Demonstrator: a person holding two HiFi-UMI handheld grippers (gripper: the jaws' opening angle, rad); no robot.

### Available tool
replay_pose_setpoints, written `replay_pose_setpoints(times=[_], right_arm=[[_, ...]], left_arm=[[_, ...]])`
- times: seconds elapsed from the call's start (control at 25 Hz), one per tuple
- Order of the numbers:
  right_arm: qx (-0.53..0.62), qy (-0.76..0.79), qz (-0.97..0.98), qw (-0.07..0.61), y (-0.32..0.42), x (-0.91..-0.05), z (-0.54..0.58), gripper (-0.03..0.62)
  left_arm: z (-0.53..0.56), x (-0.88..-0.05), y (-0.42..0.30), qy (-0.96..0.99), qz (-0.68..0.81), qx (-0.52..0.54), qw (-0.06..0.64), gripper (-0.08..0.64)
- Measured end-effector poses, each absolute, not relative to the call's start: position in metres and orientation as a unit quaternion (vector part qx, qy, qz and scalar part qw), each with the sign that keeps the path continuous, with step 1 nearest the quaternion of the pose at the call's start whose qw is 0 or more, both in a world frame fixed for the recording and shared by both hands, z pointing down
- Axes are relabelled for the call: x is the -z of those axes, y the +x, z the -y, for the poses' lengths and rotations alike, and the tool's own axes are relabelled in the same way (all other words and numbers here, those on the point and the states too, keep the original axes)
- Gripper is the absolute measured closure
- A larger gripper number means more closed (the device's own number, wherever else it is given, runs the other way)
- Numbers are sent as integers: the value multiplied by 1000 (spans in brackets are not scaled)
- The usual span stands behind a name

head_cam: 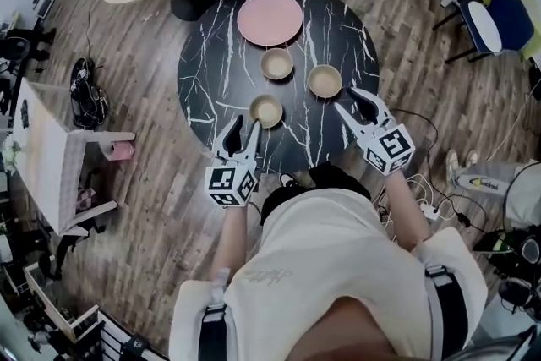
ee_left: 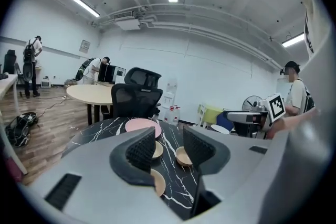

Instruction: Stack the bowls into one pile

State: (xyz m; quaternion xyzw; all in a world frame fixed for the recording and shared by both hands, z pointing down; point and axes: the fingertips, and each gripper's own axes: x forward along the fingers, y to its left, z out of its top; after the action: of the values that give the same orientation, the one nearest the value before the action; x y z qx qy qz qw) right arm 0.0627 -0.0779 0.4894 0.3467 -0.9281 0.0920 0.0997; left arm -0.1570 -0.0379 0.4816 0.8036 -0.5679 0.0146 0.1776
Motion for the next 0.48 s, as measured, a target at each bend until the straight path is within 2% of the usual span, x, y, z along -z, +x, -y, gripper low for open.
replay_pose_setpoints(times=[0.48], right_arm=[[-106, 325, 932, 118, 92, -532, 157, 428]], left_arm=[[97, -482, -142, 772, 612, -29, 169, 379]])
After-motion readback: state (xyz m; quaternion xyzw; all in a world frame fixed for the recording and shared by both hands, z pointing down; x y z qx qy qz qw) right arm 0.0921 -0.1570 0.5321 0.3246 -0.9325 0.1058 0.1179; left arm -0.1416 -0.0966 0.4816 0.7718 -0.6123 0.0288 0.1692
